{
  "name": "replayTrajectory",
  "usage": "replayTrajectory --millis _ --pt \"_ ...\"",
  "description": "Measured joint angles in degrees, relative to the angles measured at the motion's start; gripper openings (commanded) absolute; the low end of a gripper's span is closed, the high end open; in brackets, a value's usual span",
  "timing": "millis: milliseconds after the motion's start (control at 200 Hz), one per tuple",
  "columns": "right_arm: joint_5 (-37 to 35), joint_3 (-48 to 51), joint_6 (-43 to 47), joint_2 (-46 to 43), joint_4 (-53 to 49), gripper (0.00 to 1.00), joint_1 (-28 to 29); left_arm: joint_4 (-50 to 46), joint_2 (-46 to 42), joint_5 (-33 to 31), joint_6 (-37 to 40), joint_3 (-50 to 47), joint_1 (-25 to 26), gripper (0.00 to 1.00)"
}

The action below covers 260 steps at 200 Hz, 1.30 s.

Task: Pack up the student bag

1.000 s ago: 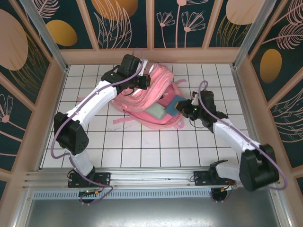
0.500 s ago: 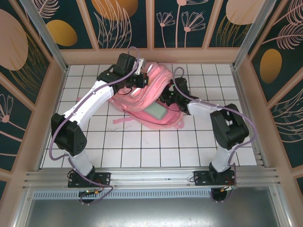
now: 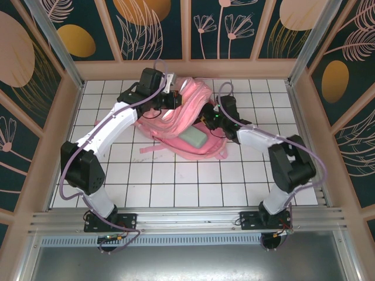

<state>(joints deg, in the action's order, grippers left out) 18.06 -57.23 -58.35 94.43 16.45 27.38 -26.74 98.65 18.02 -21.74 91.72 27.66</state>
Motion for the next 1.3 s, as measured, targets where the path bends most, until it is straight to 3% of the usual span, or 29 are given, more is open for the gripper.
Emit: replayTrajectory --millis 315,520,726,981,1301 --pt "-7.0 8.6 6.9 -15.9 -8.5 0.67 -4.1 1.9 -3.8 1.4 0.0 -6.6 0.0 0.00" --pt "-10.2 12.4 9.0 -20.9 -12.2 0.65 -12.9 3.7 -6.6 4.1 0.9 -14.5 0.3 0.00" --pt "-7.6 8.6 11.3 -13.6 -14.1 0.57 -13.7 5.1 -11.5 3.8 2.2 -25.9 1.9 0.00" --pt "1.0 2.8 7.3 -0.9 -13.6 0.39 -13.4 4.7 -16.4 3.6 3.2 -33.5 2.0 0.00" --pt "5.3 -7.6 5.5 10.3 -13.7 0.43 -10.6 4.1 -17.0 1.1 4.6 -38.6 3.8 0.00"
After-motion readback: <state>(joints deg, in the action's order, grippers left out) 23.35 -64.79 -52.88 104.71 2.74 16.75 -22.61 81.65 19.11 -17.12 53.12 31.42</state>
